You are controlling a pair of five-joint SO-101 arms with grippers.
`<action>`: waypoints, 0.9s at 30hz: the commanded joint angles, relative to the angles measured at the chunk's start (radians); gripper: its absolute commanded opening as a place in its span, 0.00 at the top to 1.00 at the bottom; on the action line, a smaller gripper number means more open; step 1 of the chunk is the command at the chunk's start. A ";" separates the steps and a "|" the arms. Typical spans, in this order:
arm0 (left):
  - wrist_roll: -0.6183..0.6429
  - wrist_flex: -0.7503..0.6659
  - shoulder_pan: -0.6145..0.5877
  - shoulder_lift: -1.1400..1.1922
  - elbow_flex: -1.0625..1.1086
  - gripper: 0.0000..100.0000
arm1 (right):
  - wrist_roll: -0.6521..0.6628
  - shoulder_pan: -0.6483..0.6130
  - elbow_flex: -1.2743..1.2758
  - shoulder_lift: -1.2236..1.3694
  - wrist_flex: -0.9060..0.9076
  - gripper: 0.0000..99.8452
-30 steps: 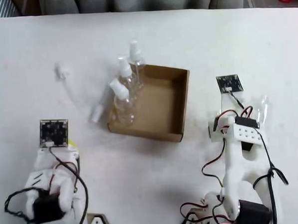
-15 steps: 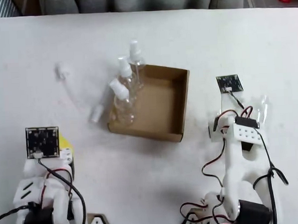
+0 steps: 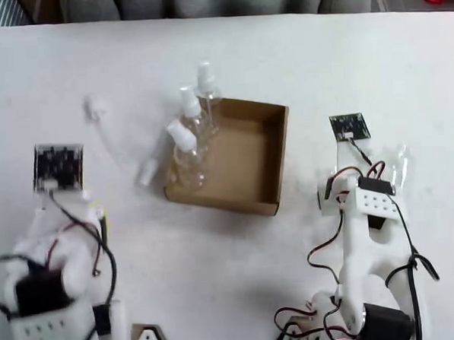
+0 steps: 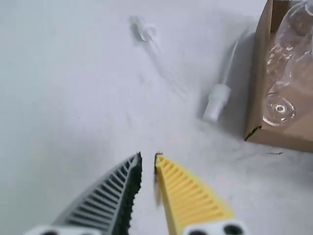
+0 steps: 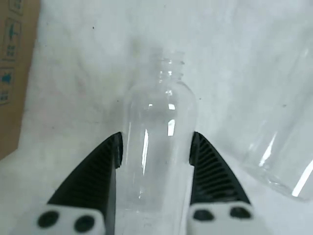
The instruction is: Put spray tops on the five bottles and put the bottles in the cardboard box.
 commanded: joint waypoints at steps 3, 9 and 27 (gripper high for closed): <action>0.000 -0.034 -0.007 0.245 -0.150 0.95 | 0.008 -0.007 0.009 0.005 -0.012 0.98; 0.000 -0.035 -0.007 0.414 -0.230 0.95 | 0.008 -0.007 0.009 0.005 -0.012 0.98; 0.184 -0.038 -0.007 0.837 -0.600 0.94 | 0.008 -0.007 0.011 0.005 -0.012 0.98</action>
